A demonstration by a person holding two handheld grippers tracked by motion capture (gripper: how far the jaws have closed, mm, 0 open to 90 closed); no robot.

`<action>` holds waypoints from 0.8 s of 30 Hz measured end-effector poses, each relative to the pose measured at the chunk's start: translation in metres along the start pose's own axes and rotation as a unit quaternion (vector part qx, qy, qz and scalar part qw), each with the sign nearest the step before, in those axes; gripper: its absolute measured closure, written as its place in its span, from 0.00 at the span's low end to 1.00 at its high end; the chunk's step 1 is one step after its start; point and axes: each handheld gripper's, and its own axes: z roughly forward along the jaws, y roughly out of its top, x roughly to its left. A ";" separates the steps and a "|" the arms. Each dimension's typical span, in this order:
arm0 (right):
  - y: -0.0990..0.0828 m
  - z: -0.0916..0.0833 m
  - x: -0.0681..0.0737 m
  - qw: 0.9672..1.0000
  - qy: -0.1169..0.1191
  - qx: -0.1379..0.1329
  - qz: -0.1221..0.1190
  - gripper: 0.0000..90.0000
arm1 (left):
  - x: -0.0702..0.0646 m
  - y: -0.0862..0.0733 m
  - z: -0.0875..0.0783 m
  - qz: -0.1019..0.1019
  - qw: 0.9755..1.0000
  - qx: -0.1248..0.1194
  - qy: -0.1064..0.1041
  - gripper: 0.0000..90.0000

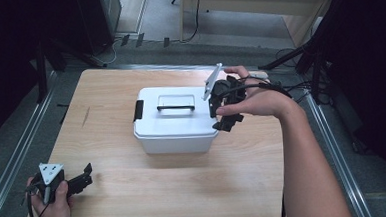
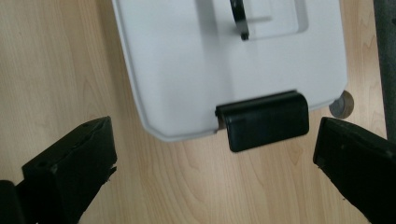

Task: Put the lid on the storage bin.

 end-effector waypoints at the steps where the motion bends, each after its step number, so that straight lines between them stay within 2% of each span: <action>1: -0.003 -0.001 0.000 1.000 -0.001 0.001 0.003 0.00 | 0.000 0.000 0.000 0.000 1.000 0.000 0.000 0.00; 12: -0.037 -0.005 0.003 1.000 -0.006 -0.002 0.030 0.00 | 0.000 0.000 -0.001 0.001 1.000 -0.004 0.001 0.00; 24: -0.075 0.003 0.010 0.998 -0.007 -0.002 0.057 0.00 | -0.001 -0.001 -0.001 0.004 1.000 -0.005 0.004 0.00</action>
